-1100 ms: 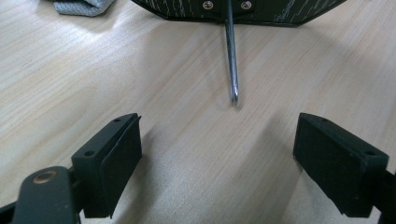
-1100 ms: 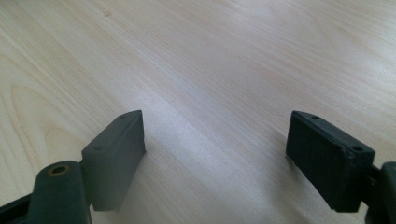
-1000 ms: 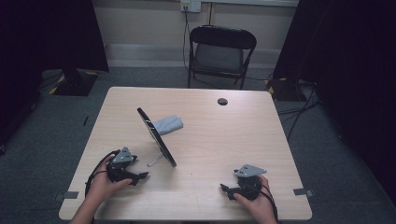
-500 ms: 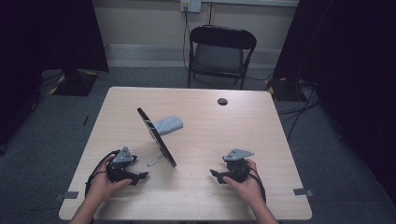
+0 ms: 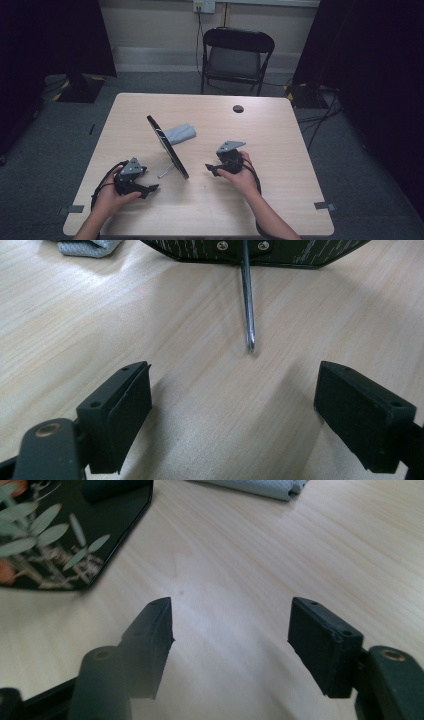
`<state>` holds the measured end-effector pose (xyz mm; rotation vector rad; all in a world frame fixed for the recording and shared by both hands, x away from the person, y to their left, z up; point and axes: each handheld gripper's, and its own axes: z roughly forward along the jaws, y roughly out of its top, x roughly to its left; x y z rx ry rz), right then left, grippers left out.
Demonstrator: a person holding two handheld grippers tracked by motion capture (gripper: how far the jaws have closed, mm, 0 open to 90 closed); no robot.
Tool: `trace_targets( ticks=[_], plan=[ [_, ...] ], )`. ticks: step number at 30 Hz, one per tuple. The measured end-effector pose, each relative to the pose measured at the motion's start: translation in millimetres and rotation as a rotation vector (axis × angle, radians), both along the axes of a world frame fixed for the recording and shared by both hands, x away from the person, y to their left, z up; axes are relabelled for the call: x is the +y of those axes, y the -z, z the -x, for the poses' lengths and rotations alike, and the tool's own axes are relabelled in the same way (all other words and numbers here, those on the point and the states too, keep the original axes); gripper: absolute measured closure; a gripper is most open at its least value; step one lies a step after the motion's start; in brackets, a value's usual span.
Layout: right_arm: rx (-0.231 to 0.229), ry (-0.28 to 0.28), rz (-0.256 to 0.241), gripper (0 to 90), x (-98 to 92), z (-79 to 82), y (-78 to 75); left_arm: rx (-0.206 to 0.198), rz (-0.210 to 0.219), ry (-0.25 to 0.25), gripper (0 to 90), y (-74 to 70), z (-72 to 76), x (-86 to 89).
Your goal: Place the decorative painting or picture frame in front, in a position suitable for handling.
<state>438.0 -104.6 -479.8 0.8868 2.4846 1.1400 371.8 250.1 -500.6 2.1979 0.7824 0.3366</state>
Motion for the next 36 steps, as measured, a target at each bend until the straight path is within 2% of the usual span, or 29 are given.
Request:
trace_targets(
  ticks=[7, 10, 16, 18, 24, 26, 27, 29, 31, 34, 36],
  plan=[
    [0.0, 0.004, 0.003, 39.6, 23.0, -29.9, 4.5, 0.0, 0.0, 0.0, 15.1, 0.0, 0.0, 0.0],
    [0.0, 0.005, -0.005, 39.8, 29.8, -36.9, 3.7, 0.0, 0.0, 0.0, 15.0, 0.0, -0.1, 0.0],
    [-0.013, -0.008, 0.01, 41.3, 41.9, -50.6, 1.0, -0.001, 0.0, -0.001, 15.2, 0.0, 0.0, -0.1],
    [-0.031, -0.026, 0.005, 41.1, 50.8, -58.2, -2.2, -0.001, 0.0, -0.001, 15.1, 0.0, 0.0, 0.0],
    [-0.04, -0.028, 0.031, 43.6, 69.2, -74.8, -7.5, -0.001, 0.0, -0.001, 15.1, 0.0, 0.0, 0.0],
    [-0.034, -0.022, 0.024, 43.6, 72.0, -78.7, -7.7, 0.0, 0.0, -0.001, 15.2, 0.0, 0.0, 0.0],
    [-0.02, -0.021, 0.006, 44.9, 78.0, -87.2, -8.6, -0.001, 0.0, -0.001, 15.2, 0.0, 0.0, 0.0],
    [-0.019, -0.019, 0.014, 45.9, 83.5, -93.2, -9.0, -0.001, 0.0, -0.001, 15.2, 0.0, -0.1, 0.0],
    [-0.015, -0.025, 0.002, 47.6, 89.8, -99.8, -7.7, 0.0, 0.0, -0.001, 15.2, 0.0, -0.1, 0.0],
    [0.011, -0.018, -0.007, 52.7, 97.8, -106.9, -2.3, 0.0, 0.0, -0.001, 15.2, 0.0, -0.1, 0.1],
    [0.015, -0.026, 0.029, 56.4, 103.3, -108.9, 2.5, 0.0, 0.0, -0.001, 15.2, -0.1, -0.1, 0.1]
  ],
)
